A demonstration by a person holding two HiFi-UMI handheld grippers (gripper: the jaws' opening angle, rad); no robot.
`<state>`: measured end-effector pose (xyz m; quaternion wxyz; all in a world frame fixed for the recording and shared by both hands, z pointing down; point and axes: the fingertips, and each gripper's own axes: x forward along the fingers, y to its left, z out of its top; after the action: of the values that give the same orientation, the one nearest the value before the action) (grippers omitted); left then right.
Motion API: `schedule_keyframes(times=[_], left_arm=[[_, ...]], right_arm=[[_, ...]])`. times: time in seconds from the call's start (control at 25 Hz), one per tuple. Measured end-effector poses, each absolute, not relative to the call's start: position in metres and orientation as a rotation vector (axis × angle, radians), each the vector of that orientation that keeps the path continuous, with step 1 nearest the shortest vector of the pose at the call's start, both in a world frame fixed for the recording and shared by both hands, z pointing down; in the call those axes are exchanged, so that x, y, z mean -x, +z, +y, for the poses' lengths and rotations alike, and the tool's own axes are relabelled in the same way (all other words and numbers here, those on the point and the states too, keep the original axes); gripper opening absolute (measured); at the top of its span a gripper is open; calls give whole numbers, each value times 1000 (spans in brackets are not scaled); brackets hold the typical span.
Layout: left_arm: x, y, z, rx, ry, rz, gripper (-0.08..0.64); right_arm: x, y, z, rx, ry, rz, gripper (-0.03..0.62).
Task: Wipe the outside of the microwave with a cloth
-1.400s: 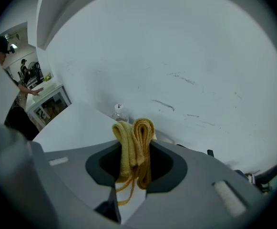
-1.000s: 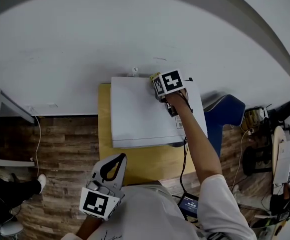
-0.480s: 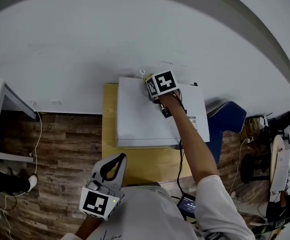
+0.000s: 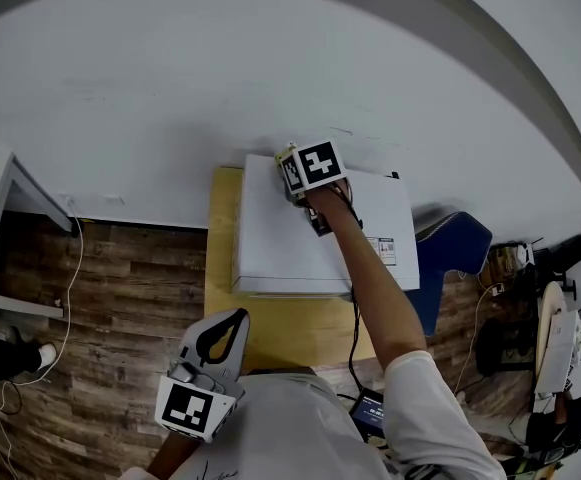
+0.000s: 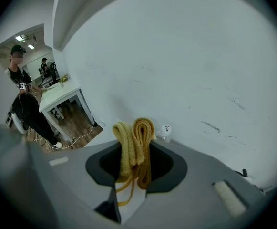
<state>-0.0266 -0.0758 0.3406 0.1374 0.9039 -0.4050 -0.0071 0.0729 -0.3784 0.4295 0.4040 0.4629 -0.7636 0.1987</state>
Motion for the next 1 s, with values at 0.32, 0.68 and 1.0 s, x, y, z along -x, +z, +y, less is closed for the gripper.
schedule_keyframes(times=[0.32,0.68,1.0], left_arm=[[36,345,-72,-2607,24,-1196,-2],[46,341,-71,-2586,7,-1248,-2],[53,336,-66,-2595,26,-1258,-2]], right_arm=[[-32,428,-379,-1123,505,-1992,117],[8,425,-368,-1017,512,-2101,117],[26,393,-337,-942,503,-2245,117]])
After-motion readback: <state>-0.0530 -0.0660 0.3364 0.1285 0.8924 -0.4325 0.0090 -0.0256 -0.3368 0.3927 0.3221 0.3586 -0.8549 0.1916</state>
